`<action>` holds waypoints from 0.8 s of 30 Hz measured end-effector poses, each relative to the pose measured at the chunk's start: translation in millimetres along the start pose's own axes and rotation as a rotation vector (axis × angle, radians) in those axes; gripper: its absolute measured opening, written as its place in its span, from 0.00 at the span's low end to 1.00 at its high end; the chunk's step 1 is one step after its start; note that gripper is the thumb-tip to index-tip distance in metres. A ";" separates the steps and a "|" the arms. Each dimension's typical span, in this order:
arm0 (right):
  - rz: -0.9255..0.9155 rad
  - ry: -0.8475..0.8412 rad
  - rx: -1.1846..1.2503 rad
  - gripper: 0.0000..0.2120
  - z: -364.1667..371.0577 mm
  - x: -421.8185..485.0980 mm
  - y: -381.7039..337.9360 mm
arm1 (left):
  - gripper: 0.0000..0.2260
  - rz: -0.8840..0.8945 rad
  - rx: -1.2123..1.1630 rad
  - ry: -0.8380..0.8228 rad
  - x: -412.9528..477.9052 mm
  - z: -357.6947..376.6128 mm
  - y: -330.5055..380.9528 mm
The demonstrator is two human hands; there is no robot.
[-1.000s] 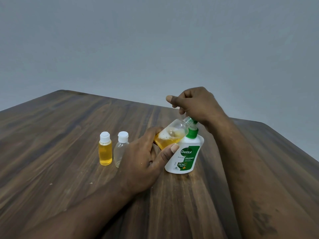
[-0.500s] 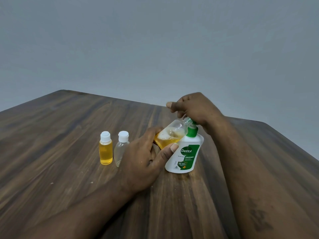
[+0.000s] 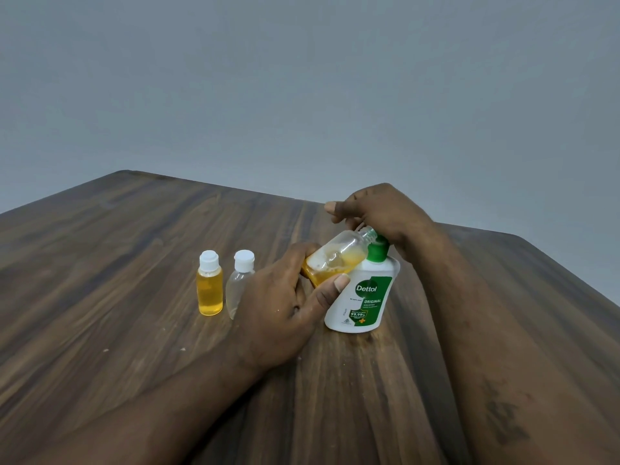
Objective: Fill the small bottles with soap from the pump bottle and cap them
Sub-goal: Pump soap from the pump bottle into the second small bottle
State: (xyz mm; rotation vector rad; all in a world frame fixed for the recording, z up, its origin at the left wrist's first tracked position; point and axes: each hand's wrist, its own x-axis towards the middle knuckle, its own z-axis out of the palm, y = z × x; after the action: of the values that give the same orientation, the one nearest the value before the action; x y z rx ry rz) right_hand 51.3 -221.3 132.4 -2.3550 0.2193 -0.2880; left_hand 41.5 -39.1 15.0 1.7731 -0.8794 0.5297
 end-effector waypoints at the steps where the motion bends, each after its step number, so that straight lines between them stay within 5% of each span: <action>1: -0.004 0.022 0.024 0.14 -0.5 -0.2 -0.2 | 0.23 0.002 -0.001 -0.002 0.6 0.7 0.9; 8: -0.128 0.208 0.036 0.18 -6.2 -3.5 -5.0 | 0.26 0.013 -0.017 0.000 0.4 -0.4 3.4; 16: 0.011 -0.028 0.022 0.12 1.0 0.1 1.4 | 0.21 -0.001 0.005 -0.025 -0.4 -0.6 -0.1; 24: -0.115 0.221 0.054 0.18 -4.6 -2.4 -5.0 | 0.26 0.006 -0.029 0.001 -0.2 1.0 2.5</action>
State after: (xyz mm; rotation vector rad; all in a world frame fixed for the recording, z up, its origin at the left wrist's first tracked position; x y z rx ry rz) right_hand 48.1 -220.2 138.8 -2.2844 0.1788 -0.6043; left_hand 39.4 -40.4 16.1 1.7440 -0.8877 0.5198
